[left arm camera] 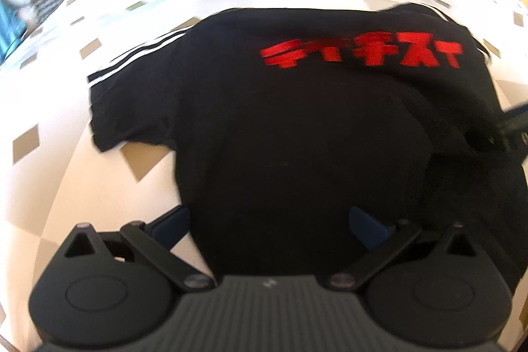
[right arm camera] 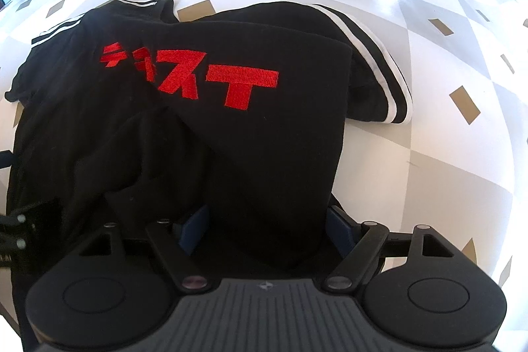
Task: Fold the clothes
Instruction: 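Move the right gripper toward the white-striped sleeve cuff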
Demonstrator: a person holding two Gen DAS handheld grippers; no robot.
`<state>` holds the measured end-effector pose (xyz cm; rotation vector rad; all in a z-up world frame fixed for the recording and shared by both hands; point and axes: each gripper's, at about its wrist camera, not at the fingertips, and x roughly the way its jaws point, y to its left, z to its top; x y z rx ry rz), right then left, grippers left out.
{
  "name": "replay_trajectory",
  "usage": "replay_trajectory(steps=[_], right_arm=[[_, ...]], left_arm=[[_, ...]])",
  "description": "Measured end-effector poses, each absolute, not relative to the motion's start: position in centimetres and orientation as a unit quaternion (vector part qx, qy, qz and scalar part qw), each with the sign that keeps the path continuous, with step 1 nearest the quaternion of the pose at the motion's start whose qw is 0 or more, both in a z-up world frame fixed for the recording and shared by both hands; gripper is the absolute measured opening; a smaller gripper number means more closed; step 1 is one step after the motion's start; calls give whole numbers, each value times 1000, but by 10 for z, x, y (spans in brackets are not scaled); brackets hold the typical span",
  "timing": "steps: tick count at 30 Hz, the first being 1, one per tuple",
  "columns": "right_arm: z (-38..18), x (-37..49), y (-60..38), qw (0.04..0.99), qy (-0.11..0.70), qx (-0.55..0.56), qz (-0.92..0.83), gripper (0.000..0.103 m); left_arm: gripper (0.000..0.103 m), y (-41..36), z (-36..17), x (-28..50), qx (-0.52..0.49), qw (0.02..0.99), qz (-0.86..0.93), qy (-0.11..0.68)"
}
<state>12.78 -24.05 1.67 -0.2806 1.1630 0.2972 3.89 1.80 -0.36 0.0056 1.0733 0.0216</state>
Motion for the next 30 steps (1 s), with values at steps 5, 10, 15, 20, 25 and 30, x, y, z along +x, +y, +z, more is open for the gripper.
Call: replay_trajectory(steps=[5, 10, 15, 20, 25, 30], right_arm=[[16, 125, -236, 815, 548, -129, 138, 78], [14, 118, -224, 813, 550, -130, 140, 80], [12, 109, -213, 811, 549, -134, 152, 81], [9, 98, -204, 811, 548, -130, 161, 81], [7, 91, -195, 808, 546, -133, 179, 81], [10, 90, -201, 801, 555, -106, 197, 80]], left_arm=[[103, 35, -3, 41, -17, 857, 44, 512], [103, 43, -1, 42, -16, 858, 67, 509], [103, 52, -1, 44, -10, 858, 102, 503], [103, 59, -1, 44, -12, 857, 128, 499], [103, 61, 1, 41, 0, 856, 153, 493], [103, 67, 4, 37, -17, 854, 168, 493]])
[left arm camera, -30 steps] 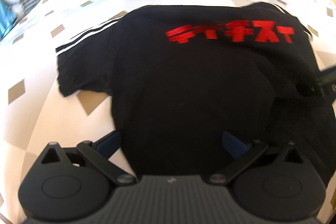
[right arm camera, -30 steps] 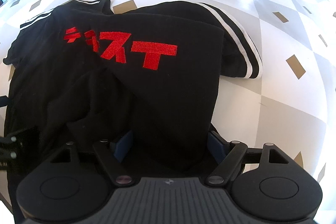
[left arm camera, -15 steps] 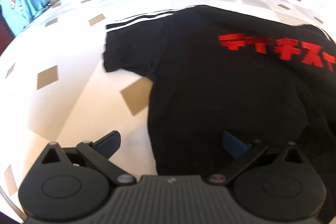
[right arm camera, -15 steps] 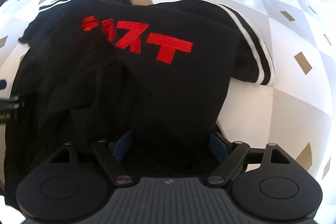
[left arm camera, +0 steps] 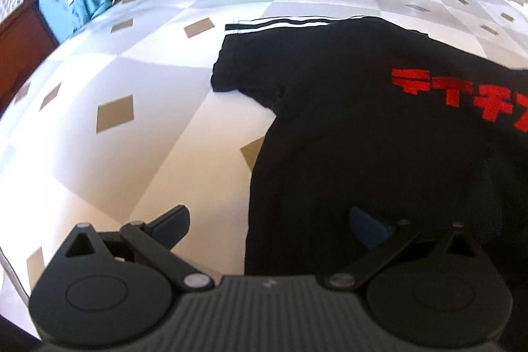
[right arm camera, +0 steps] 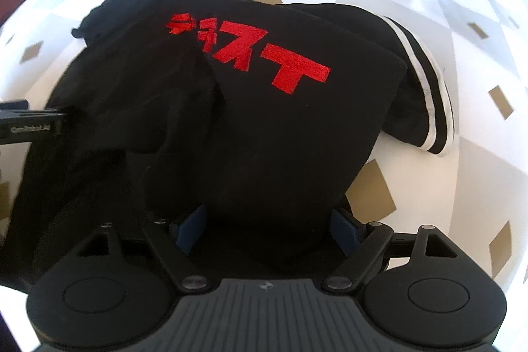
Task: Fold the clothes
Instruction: 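Move the right gripper toward the white-striped sleeve cuff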
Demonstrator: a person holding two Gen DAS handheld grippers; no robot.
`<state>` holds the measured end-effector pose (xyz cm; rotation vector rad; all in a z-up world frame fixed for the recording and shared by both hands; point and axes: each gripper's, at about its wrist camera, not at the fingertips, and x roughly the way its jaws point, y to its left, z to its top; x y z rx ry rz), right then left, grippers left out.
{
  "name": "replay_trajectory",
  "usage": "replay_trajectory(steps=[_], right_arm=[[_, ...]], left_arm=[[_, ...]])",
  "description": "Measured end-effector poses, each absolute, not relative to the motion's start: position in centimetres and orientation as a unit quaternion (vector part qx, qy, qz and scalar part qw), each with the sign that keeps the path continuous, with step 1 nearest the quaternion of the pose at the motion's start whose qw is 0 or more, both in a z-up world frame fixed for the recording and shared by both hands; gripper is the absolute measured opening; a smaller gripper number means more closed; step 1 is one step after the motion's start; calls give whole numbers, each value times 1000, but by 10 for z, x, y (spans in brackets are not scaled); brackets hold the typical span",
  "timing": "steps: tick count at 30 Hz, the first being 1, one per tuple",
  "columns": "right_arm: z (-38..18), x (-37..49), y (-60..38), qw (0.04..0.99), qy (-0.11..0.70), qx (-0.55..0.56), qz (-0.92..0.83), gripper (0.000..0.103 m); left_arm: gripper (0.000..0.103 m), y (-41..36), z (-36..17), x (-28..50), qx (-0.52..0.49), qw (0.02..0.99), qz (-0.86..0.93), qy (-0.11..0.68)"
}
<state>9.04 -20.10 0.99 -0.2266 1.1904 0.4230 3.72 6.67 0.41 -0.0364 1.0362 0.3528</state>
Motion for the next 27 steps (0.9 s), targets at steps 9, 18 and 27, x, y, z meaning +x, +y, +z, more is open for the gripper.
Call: replay_trajectory(steps=[9, 18, 27], right_arm=[[32, 98, -251, 829, 541, 5, 141, 77], [26, 97, -268, 828, 549, 24, 114, 76], [14, 85, -247, 825, 546, -66, 130, 72]], left_arm=[[103, 53, 26, 30, -21, 879, 135, 456], [103, 29, 13, 37, 8, 875, 87, 475], [103, 32, 0, 42, 4, 864, 94, 494]])
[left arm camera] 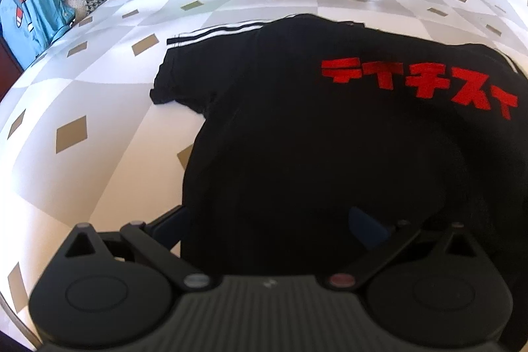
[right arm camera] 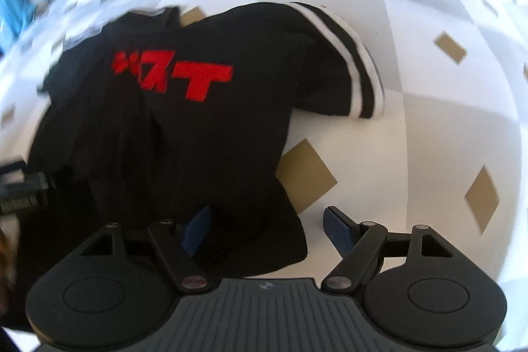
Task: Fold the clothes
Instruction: 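Move the right gripper toward the white-striped sleeve cuff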
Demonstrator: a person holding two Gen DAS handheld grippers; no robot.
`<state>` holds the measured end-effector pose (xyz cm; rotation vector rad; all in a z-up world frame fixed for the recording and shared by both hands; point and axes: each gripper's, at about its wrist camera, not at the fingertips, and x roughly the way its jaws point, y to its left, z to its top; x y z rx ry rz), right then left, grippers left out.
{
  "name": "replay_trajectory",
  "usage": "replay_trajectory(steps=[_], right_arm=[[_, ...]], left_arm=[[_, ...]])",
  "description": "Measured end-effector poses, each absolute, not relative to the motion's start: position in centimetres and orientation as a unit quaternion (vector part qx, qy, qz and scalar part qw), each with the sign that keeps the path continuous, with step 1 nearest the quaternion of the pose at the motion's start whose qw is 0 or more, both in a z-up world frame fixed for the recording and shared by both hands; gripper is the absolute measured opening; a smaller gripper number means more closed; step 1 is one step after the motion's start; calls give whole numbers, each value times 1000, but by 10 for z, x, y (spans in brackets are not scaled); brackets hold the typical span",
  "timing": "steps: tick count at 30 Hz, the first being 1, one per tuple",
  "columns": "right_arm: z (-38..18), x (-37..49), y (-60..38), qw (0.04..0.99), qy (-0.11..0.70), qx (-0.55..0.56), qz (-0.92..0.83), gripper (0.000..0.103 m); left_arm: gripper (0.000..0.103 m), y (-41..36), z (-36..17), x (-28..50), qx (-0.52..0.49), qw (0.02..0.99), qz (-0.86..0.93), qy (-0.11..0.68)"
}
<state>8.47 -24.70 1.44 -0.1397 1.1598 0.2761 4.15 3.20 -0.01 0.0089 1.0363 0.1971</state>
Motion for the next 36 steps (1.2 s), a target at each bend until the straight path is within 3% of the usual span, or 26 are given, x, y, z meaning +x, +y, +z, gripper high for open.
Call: replay_trajectory(steps=[3, 9, 22, 30, 36], right_arm=[[12, 77, -238, 830, 530, -118, 128, 68], [11, 77, -249, 826, 540, -118, 112, 68], [12, 65, -252, 813, 542, -183, 109, 71], [16, 78, -262, 807, 564, -135, 112, 71], [49, 90, -285, 843, 525, -33, 114, 71]], left_arm=[[103, 37, -2, 43, -8, 861, 97, 499], [103, 42, -3, 42, -9, 859, 109, 500], [103, 54, 0, 40, -16, 846, 129, 517], [103, 54, 2, 42, -1, 845, 132, 518], [103, 49, 7, 46, 2, 856, 130, 500]])
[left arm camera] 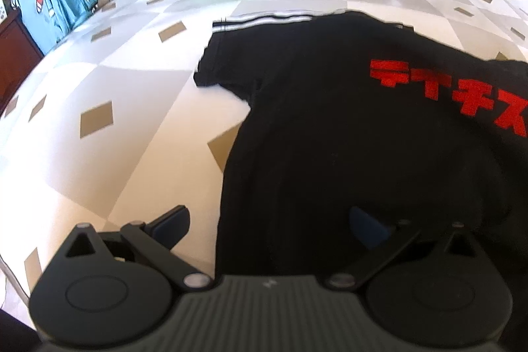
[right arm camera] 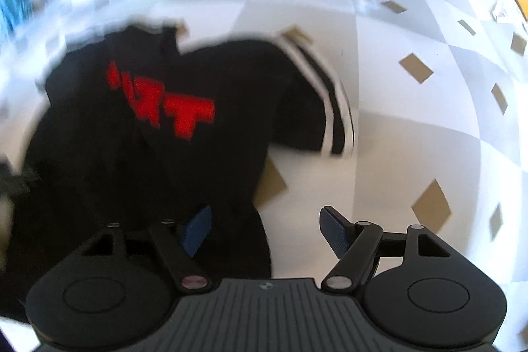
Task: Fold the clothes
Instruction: 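Move the right gripper toward the white-striped sleeve cuff, then grasp the white-striped sleeve cuff with the right gripper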
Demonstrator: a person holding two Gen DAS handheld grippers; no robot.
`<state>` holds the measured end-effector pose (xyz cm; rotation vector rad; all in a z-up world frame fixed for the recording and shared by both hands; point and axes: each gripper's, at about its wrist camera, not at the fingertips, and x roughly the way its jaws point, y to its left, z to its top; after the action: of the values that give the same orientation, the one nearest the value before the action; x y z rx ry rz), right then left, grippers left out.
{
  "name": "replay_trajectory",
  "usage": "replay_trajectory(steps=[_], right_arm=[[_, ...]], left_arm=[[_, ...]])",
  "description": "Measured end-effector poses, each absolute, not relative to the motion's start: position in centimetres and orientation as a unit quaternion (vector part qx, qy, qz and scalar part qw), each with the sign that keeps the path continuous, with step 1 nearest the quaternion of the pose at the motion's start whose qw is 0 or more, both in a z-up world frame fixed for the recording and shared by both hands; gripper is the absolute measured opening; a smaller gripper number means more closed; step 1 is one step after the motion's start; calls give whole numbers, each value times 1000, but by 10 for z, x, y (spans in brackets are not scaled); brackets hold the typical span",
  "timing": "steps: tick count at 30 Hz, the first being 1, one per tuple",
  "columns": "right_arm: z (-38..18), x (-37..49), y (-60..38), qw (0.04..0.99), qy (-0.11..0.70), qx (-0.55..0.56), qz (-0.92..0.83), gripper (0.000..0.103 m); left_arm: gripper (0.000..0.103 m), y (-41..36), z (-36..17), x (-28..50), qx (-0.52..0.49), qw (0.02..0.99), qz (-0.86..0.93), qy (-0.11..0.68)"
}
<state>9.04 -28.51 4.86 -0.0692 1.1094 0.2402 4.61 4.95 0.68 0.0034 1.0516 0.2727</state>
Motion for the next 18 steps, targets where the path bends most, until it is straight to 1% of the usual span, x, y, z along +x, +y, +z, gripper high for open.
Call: replay_trajectory(steps=[3, 6, 13, 18], right_arm=[[62, 102, -298, 858, 503, 16, 103, 71], [67, 116, -306, 868, 489, 37, 85, 71], [59, 154, -308, 874, 477, 53, 78, 71], [51, 180, -307, 879, 467, 24, 93, 71]], left_arm=[[103, 47, 12, 49, -14, 865, 108, 489], [103, 42, 12, 53, -23, 871, 84, 484], [103, 34, 7, 64, -30, 869, 61, 489], [103, 37, 0, 69, -40, 865, 61, 496]])
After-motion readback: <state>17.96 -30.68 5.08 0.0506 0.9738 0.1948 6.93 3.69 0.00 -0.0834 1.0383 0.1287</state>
